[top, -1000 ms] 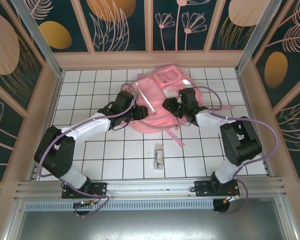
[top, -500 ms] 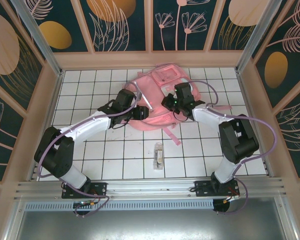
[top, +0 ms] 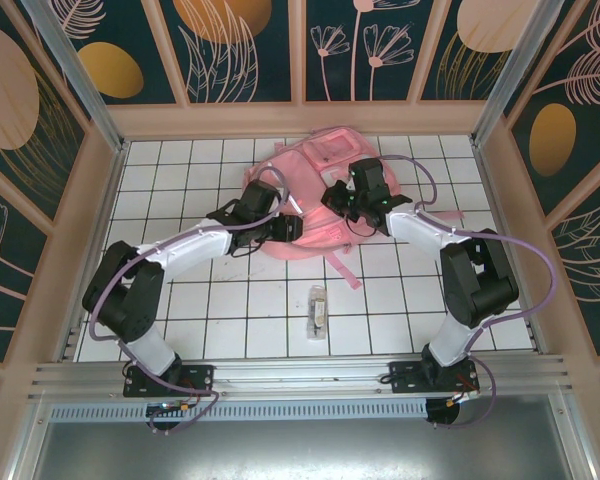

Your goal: Pack the student bag

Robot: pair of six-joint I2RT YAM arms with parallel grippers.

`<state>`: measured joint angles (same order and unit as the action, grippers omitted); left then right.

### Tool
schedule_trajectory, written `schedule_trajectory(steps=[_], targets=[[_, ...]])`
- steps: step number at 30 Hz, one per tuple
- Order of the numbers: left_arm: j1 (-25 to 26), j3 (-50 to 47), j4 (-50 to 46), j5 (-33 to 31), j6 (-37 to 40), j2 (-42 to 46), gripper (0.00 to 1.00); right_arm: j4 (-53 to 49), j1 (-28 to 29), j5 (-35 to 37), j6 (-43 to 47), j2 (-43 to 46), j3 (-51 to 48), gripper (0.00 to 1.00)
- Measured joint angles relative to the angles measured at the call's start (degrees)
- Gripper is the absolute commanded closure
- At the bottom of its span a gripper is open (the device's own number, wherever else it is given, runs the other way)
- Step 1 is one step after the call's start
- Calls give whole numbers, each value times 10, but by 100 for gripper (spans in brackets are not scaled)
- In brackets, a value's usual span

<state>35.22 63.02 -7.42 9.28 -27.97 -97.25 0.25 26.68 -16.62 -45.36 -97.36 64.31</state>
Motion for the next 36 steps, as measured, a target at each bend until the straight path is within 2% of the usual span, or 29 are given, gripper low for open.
schedule_trajectory(steps=[6,9,15,18,27,33,36], targets=[[0,11,31,-7,-20,-40,51,9,0,-9,-4,0,0,100],[-1,21,35,0,-30,-62,59,12,-2,-10,-6,0,0,100],[1,36,32,1,-34,-77,60,20,-9,-11,-13,0,-1,100],[4,49,25,-8,-33,-91,67,24,-10,-14,-16,0,-1,100],[8,56,37,8,-58,-103,67,46,-14,-8,-33,-1,-12,100],[8,56,42,23,-75,-103,80,64,-15,-8,-45,-1,-20,100],[8,57,42,29,-77,-103,82,68,-15,-8,-45,-1,-22,100]])
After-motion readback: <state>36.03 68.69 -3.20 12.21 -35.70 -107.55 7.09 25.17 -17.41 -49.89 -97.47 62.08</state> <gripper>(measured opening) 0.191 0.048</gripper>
